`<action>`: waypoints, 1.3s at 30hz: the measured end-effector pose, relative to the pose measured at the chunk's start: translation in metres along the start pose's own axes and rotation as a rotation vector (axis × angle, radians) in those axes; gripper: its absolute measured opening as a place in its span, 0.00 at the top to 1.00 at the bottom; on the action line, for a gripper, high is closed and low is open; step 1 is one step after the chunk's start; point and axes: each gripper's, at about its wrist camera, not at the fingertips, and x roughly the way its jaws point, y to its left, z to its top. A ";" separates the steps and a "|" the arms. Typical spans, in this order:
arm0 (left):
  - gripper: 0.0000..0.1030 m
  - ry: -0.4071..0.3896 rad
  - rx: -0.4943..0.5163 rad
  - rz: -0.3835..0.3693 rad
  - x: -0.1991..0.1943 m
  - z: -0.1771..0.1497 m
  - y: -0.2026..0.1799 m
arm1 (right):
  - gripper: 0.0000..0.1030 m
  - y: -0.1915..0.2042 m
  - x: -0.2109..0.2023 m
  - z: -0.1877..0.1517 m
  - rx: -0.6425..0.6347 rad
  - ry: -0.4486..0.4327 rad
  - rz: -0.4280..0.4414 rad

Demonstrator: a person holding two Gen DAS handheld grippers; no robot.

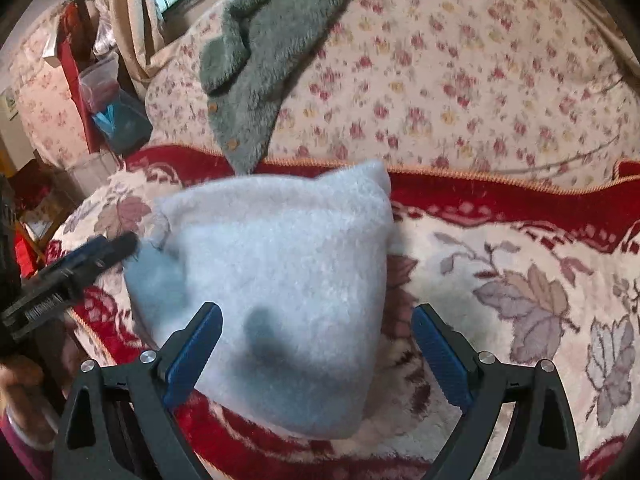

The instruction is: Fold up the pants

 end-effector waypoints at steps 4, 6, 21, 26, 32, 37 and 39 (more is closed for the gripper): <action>0.00 0.062 -0.123 -0.099 0.013 -0.002 0.039 | 0.00 -0.031 0.020 -0.004 0.153 0.048 0.096; 0.00 0.099 -0.163 -0.129 0.024 -0.004 0.053 | 0.00 -0.042 0.031 -0.005 0.213 0.070 0.122; 0.00 0.247 -0.344 -0.377 0.117 -0.029 0.087 | 0.00 -0.080 0.120 -0.011 0.497 0.217 0.552; 0.00 0.241 -0.341 -0.393 0.120 -0.034 0.086 | 0.00 -0.068 0.125 -0.003 0.437 0.240 0.574; 0.29 0.212 -0.273 -0.346 0.102 -0.024 0.070 | 0.26 -0.046 0.104 0.004 0.348 0.187 0.556; 0.35 0.197 -0.255 -0.344 0.086 -0.012 0.054 | 0.31 -0.048 0.085 0.009 0.341 0.168 0.544; 0.35 0.185 -0.235 -0.354 0.080 -0.007 0.039 | 0.31 -0.059 0.072 0.011 0.358 0.146 0.544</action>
